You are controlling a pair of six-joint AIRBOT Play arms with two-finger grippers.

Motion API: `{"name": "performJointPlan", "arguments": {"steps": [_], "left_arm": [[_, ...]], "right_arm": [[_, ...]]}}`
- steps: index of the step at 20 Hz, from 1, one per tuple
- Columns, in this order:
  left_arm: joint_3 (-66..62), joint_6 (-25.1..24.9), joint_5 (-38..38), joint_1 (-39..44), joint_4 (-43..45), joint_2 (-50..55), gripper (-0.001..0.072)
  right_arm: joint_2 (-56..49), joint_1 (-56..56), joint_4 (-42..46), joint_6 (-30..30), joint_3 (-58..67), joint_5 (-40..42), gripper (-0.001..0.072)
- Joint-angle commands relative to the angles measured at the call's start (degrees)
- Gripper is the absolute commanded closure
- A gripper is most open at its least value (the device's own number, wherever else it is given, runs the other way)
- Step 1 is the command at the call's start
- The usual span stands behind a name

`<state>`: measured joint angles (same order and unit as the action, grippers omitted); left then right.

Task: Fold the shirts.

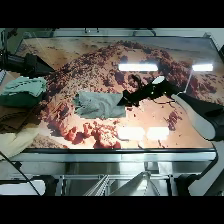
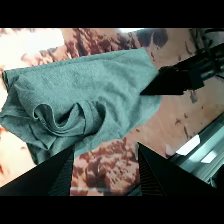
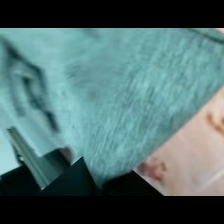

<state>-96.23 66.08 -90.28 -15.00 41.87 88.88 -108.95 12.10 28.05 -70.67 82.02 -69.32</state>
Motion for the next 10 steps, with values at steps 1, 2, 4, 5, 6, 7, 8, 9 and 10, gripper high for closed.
{"name": "performJointPlan", "arguments": {"steps": [1,2,4,5,6,7,8,9,10], "left_arm": [[0.0,-0.04,-0.39,0.04,0.0,-0.02,0.0295],[0.0,-0.04,-0.37,0.04,0.0,-0.02,0.0295],[0.0,-0.04,-0.2,0.04,0.0,-0.02,0.0295],[0.02,-0.04,-0.24,0.04,0.0,-0.02,0.0295],[0.0,-0.02,-0.31,0.04,-0.02,-0.02,0.0295],[0.02,0.02,-0.37,0.04,-0.02,-0.02,0.0296],[0.0,0.5,-0.35,0.04,-0.04,-0.02,0.0327],[0.0,1.01,-0.35,0.11,-0.04,-0.02,0.0389],[0.0,1.01,-0.44,0.2,-0.02,-0.02,0.0418]], "right_arm": [[10.78,-5.81,1.9,-3.08,0.07,-2.05,0.0699],[15.5,-8.76,3.43,-4.68,0.48,-1.6,0.0699],[23.58,-15.43,11.04,-10.08,1.99,1.38,0.0699],[26.86,-19.26,18.75,-16.96,2.08,2.69,0.0699],[28.81,-23.04,26.05,-24.41,2.08,2.45,0.0699],[29.92,-27.85,31.39,-28.96,2.08,0.74,0.07],[30.27,-32.65,32.79,-29.9,2.08,-1.03,0.0701],[30.42,-37.86,32.28,-29.83,2.08,-2.1,0.07],[30.71,-42.32,31.95,-29.86,2.08,-2.1,0.0701]]}}
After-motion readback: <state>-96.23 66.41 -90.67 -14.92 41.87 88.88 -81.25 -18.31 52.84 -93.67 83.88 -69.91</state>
